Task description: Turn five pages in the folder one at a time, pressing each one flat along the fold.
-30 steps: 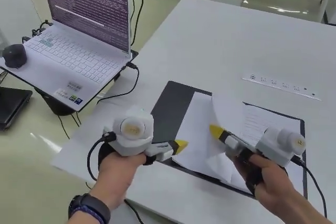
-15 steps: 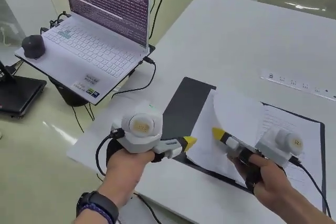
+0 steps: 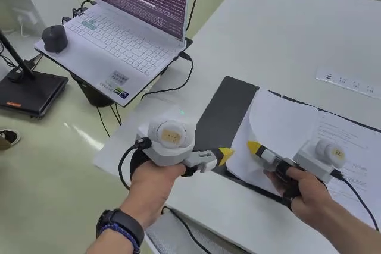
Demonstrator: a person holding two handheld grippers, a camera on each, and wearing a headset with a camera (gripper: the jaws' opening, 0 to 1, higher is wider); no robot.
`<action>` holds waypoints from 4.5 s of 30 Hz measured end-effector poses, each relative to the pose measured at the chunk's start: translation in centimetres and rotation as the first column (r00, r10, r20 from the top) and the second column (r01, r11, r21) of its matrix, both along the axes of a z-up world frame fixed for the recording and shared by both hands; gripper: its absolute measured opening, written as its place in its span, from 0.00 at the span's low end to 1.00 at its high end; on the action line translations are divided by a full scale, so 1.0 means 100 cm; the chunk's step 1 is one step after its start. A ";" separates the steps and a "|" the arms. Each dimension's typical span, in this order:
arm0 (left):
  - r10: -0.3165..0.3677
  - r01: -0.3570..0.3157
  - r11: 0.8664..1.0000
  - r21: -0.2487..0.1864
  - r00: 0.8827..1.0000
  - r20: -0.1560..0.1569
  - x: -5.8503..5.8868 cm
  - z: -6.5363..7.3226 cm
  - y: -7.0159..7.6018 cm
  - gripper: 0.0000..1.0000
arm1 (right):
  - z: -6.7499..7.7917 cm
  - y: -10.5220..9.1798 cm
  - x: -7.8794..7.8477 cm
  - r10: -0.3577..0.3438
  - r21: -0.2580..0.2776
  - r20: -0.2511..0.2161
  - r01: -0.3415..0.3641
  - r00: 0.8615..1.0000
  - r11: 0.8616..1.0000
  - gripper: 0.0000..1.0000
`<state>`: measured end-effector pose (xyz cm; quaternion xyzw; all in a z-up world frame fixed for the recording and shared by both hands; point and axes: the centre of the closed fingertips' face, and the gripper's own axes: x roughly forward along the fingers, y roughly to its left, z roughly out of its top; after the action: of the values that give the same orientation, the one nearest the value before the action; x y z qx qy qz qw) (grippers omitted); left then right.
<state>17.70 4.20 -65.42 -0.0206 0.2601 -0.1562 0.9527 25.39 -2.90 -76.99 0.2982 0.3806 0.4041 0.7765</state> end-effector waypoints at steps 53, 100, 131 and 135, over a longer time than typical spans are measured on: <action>-0.110 0.110 0.994 0.003 0.994 -0.030 0.012 -0.028 -0.023 0.58 | 0.054 -0.062 -0.014 0.048 -0.040 0.163 -0.042 0.985 0.998 0.46; -0.250 0.249 0.968 -0.029 0.943 -0.218 0.029 -0.117 -0.077 0.06 | 0.038 -0.135 -0.015 -0.003 -0.150 0.177 0.030 0.984 0.988 0.42; -0.200 0.240 0.961 0.136 0.946 -0.254 0.025 -0.136 -0.067 0.00 | 0.018 -0.128 0.075 -0.051 -0.097 0.230 0.075 0.972 0.993 0.05; -0.196 0.235 0.964 0.124 0.945 -0.262 0.025 -0.136 -0.067 0.00 | 0.013 -0.125 0.076 -0.059 -0.095 0.221 0.082 0.973 0.992 0.02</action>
<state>20.25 -2.51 -79.05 0.0620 0.3888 -0.2353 0.8886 33.01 -15.45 -75.68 0.2246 0.3028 0.3862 0.8418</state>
